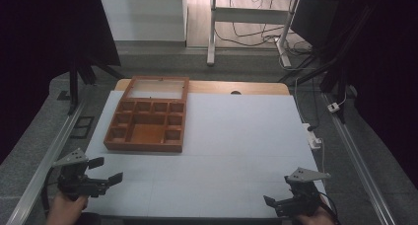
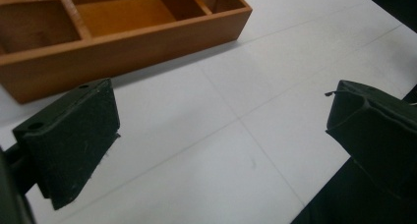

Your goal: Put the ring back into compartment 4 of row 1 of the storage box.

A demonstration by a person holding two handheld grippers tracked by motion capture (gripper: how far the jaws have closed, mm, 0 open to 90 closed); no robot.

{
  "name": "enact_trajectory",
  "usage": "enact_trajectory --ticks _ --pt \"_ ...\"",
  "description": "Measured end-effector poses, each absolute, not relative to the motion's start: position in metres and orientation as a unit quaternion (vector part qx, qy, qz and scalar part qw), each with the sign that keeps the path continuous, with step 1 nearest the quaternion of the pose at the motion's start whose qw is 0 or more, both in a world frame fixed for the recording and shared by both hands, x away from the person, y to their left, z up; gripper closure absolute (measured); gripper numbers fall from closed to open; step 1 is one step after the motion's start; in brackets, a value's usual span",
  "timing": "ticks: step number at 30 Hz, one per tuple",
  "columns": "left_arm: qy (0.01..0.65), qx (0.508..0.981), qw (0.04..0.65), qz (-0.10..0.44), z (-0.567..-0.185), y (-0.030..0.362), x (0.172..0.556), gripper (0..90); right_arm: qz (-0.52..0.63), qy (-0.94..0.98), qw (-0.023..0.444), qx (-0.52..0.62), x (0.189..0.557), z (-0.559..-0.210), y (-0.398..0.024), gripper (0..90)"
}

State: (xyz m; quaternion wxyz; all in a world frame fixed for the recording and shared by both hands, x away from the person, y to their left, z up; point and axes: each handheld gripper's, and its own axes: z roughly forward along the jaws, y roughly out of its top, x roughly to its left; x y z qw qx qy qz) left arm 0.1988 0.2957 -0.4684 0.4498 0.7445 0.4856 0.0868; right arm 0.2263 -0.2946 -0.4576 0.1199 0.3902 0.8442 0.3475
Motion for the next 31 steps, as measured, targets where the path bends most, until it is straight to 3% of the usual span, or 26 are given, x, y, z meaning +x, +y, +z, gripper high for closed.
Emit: enact_trajectory --ticks 31 --pt "0.522 0.754 0.387 0.092 -0.479 0.307 0.166 0.2 0.337 0.847 0.119 0.392 0.227 -0.459 -0.293 0.0"
